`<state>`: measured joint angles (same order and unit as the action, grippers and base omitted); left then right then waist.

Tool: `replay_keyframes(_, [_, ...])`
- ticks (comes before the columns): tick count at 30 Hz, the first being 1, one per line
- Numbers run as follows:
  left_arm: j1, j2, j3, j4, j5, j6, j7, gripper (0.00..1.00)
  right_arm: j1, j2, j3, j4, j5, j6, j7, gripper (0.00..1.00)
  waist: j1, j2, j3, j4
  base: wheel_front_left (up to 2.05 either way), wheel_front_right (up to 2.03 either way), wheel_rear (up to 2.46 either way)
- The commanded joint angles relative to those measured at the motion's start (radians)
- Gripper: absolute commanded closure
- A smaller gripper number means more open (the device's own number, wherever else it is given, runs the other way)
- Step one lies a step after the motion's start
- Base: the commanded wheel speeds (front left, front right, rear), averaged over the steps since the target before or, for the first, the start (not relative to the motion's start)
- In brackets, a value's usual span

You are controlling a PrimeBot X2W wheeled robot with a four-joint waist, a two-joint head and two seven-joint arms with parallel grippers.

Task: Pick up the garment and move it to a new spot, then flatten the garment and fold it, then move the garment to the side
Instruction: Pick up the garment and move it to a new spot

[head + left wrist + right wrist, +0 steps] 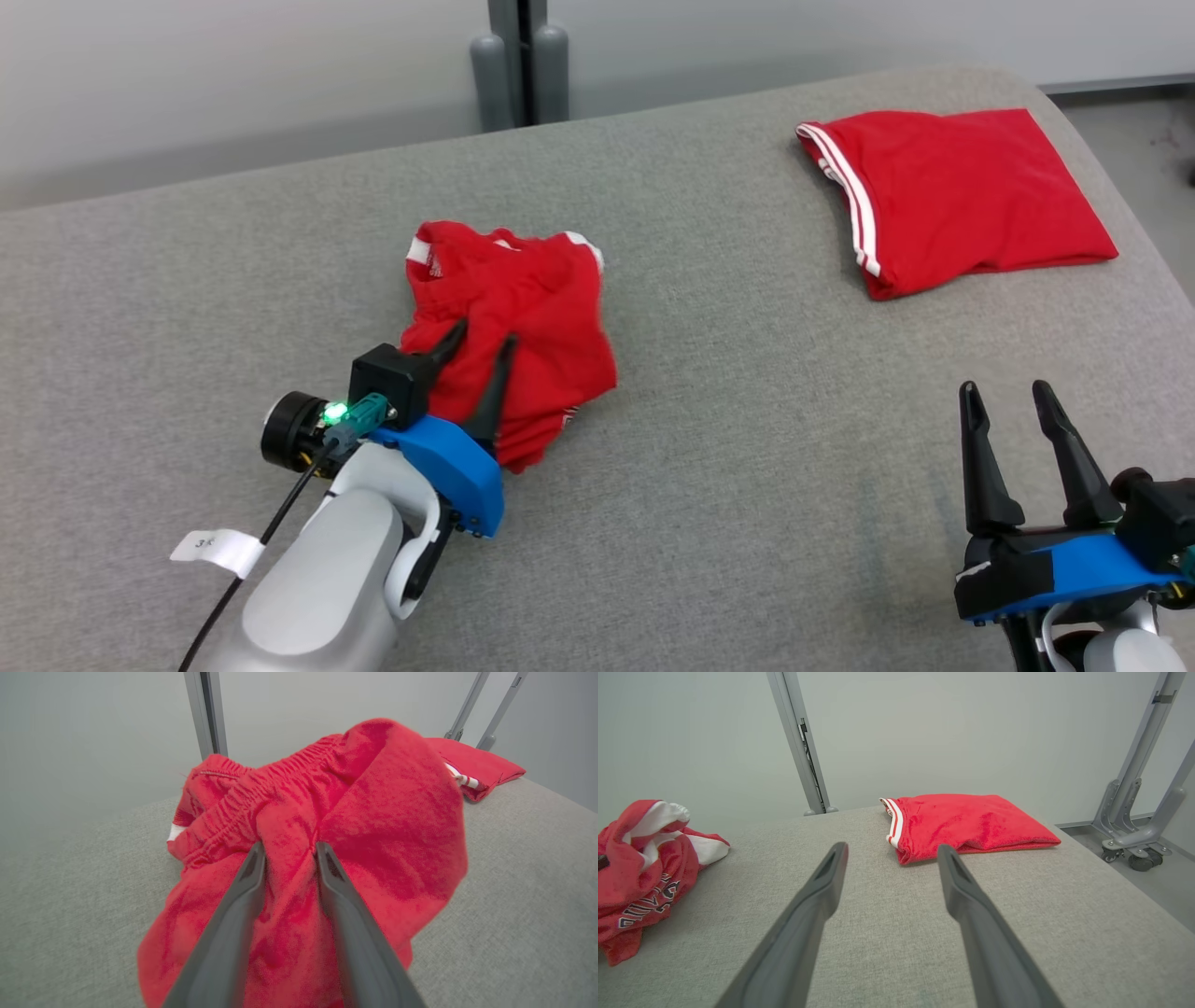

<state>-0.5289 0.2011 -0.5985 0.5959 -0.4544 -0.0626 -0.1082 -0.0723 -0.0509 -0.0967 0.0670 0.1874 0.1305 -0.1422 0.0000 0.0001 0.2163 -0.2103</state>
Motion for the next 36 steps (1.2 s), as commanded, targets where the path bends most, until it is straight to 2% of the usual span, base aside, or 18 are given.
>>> replay_keyframes(1, [0.009,-0.006,-0.001,-0.003,0.006,0.001,-0.019,0.0,0.013,0.001,0.001,0.002,0.001,0.001,-0.003,0.0,0.0,-0.0001,-0.008,0.007,0.0,0.0,0.0])
replay_keyframes(6, [0.018,-0.007,0.017,-0.024,0.004,0.022,-0.086,0.0,0.021,0.0,0.005,0.008,-0.004,0.001,0.001,0.0,0.0,-0.0001,-0.045,0.034,0.0,0.0,0.0])
replay_keyframes(13, [0.058,0.027,0.063,-0.101,0.015,0.077,-0.142,0.0,0.053,0.0,-0.003,-0.003,-0.009,0.001,0.012,0.0,0.0,-0.0001,-0.092,0.086,0.0,0.0,0.0])
replay_keyframes(27, [0.258,0.122,0.238,-0.321,0.01,0.175,-0.157,0.0,0.089,0.0,-0.018,-0.026,-0.01,0.001,0.034,0.0,0.0,-0.0001,-0.149,0.204,0.0,0.0,0.0])
replay_keyframes(36, [0.384,0.154,0.303,-0.395,0.012,0.195,-0.158,0.0,0.106,0.0,-0.02,-0.037,-0.014,0.001,0.048,0.0,0.0,-0.0001,-0.169,0.24,0.0,0.0,0.0])
